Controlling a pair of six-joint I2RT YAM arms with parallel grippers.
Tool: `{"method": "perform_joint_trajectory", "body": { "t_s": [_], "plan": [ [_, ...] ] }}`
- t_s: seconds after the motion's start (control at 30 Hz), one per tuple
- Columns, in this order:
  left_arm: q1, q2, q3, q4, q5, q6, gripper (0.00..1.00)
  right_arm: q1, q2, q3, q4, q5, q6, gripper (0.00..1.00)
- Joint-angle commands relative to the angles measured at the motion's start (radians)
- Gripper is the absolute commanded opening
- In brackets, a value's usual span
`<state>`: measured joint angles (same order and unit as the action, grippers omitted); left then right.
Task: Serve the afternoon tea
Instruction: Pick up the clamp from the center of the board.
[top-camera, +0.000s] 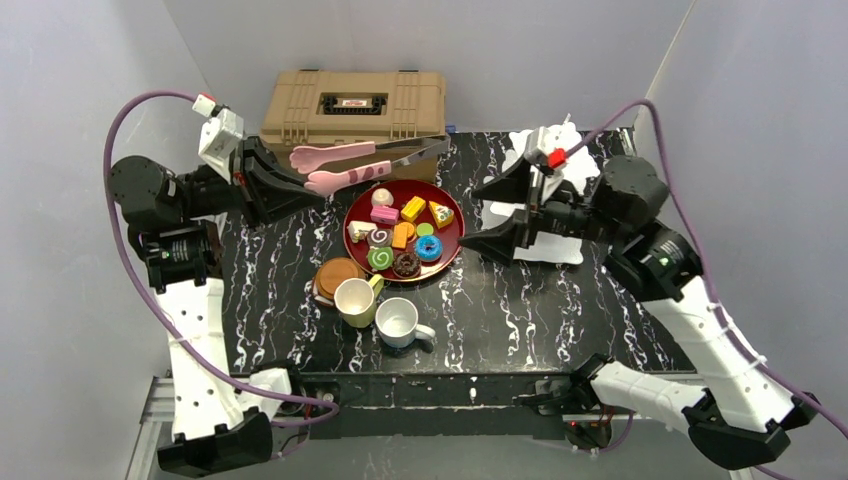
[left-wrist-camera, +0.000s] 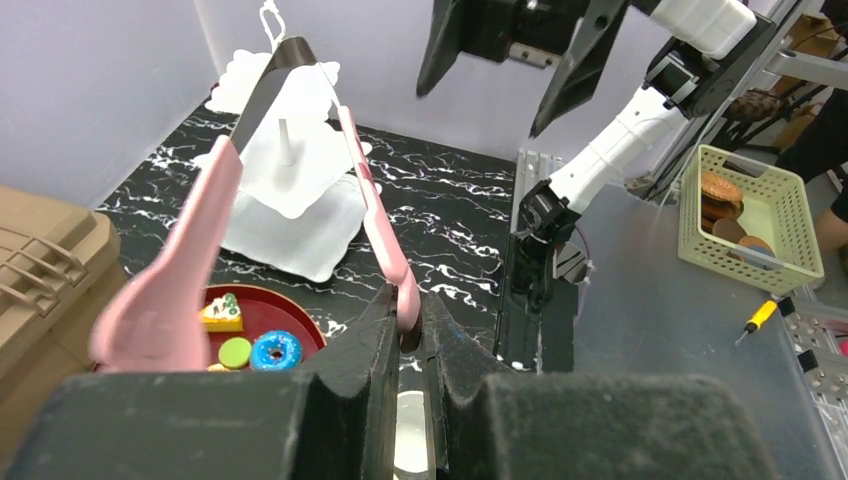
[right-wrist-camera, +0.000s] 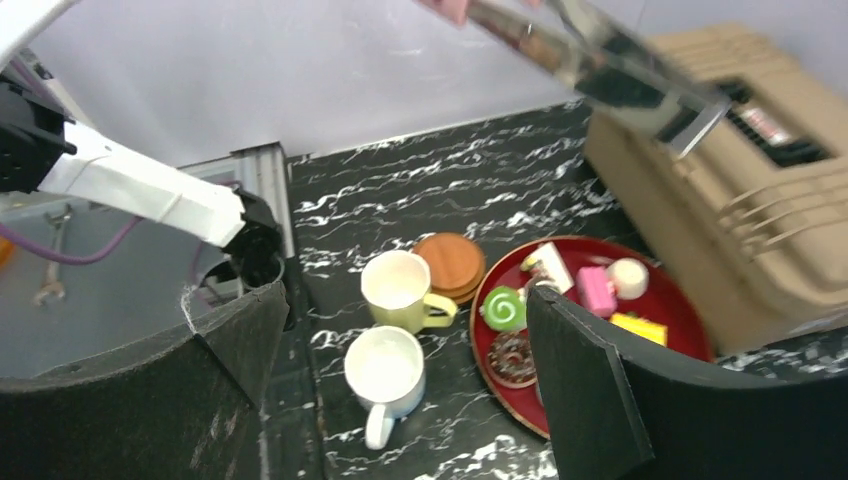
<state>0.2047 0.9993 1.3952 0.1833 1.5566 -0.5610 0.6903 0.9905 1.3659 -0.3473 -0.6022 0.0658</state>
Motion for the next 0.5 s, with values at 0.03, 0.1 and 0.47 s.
{"method": "perform_joint_trajectory", "body": {
  "t_s": [0.03,0.1,0.47],
  "plan": [
    [0.007,-0.053,-0.040,0.019,0.177,0.012,0.00,0.005,0.035,0.154,-0.005,0.015,-0.117,0.98],
    [0.006,-0.089,-0.079,0.019,0.178,0.012,0.00,0.004,0.116,0.246,0.028,-0.054,-0.102,0.98],
    [-0.039,-0.341,-0.283,0.021,0.182,0.157,0.00,0.005,0.359,0.404,0.062,-0.358,0.001,0.98]
  ]
}}
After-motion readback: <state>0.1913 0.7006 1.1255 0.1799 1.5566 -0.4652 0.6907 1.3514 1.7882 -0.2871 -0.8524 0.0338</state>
